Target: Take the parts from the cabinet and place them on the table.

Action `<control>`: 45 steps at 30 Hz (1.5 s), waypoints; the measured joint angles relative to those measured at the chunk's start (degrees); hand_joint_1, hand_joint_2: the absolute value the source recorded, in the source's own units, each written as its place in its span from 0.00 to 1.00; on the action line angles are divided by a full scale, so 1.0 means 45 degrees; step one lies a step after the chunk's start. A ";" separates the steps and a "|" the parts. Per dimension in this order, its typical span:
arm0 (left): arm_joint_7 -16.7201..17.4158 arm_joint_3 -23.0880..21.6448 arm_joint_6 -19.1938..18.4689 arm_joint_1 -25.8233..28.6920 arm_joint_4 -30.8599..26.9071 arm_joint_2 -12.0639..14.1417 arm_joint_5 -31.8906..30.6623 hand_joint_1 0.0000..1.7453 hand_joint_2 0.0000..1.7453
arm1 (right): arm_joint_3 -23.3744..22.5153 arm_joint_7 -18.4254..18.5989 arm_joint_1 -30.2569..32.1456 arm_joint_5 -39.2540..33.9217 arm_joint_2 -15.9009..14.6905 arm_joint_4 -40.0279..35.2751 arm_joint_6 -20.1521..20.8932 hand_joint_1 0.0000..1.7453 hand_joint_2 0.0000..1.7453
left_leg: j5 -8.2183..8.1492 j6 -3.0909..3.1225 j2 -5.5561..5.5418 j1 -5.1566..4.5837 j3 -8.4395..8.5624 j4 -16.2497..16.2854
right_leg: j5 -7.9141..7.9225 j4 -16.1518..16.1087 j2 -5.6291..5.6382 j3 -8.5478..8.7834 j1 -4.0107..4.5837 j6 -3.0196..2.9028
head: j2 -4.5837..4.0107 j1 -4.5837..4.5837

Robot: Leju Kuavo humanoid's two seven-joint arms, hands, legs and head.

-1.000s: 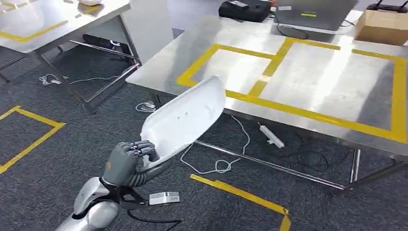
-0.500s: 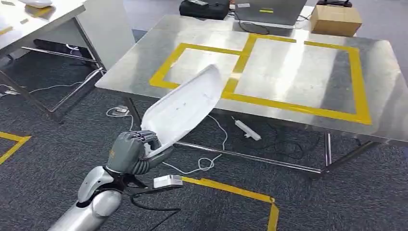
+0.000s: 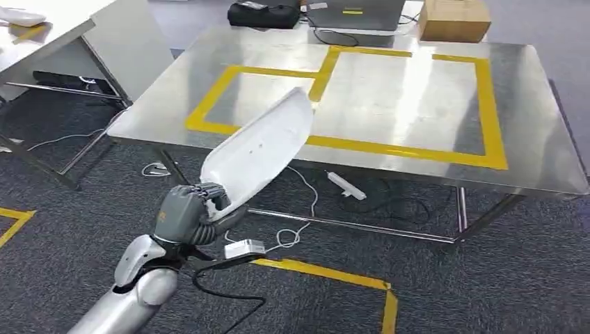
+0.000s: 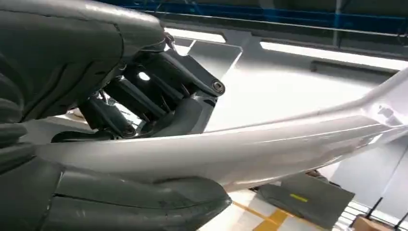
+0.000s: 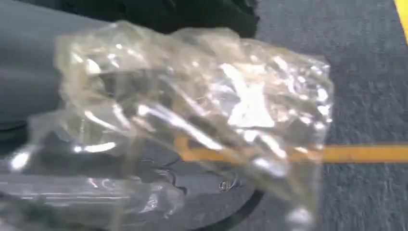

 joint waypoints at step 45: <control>0.0384 0.1117 0.0447 -0.0659 0.1758 -0.0403 0.0272 1.00 1.00 | 0.0612 0.0087 -0.0021 -0.0238 -0.0015 -0.0024 0.0068 0.00 0.00 | 0.2003 0.0837 -0.0099 -0.0109 0.1595 -0.3934 | -0.1871 0.3145 0.0054 -0.1300 0.0011 0.0618 | 0.0000 0.0131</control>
